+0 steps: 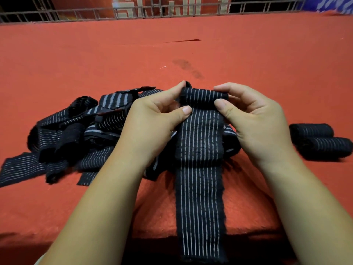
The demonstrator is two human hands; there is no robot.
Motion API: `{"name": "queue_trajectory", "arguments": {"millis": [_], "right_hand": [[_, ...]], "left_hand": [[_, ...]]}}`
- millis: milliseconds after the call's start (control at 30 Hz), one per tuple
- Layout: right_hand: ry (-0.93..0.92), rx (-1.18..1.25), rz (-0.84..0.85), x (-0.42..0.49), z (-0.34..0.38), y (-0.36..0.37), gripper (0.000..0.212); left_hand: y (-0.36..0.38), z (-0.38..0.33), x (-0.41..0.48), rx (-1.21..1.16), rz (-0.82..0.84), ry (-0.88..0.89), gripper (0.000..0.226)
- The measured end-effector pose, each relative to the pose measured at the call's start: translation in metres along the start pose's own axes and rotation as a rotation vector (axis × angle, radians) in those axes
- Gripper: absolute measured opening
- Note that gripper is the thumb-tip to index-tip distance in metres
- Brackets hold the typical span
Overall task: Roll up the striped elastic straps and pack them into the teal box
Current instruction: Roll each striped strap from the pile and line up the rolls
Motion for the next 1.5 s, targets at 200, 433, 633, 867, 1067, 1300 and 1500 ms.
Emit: {"name": "queue_trajectory", "arguments": {"millis": [200,433,633,867,1067,1300,1500], "right_hand": [[-0.065,0.022,0.013,-0.002,0.006,-0.001,0.024],[-0.083,0.089,-0.016,-0.004,0.007,0.000,0.025],[-0.074,0.066,-0.022,-0.004,0.005,0.001,0.025],[0.085,0.055,0.102,0.002,-0.006,0.003,0.022],[0.155,0.083,0.094,0.003,-0.012,0.004,0.019],[0.110,0.152,0.130,0.001,-0.009,0.007,0.020],[0.117,0.188,0.168,0.002,-0.009,0.008,0.028]], "left_hand": [[-0.002,-0.006,0.003,-0.064,0.014,0.041,0.062],[-0.001,-0.010,0.003,-0.093,0.043,0.040,0.044],[0.005,-0.006,0.002,-0.096,0.022,0.030,0.023],[0.002,-0.005,0.003,-0.156,-0.029,0.069,0.024],[0.006,-0.003,0.002,-0.203,0.011,0.037,0.029],[-0.002,0.006,0.005,-0.056,-0.028,0.002,0.037],[0.004,0.004,0.004,-0.173,-0.010,0.005,0.032]]}}
Point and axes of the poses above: each hand's wrist, its own x-axis towards the middle knuckle, its own y-axis out of the palm, z = x × y, the point moved 8 cm from there along x, towards the middle knuckle, and after that the axes turned 15 degrees about y, right-handed, at the moved point
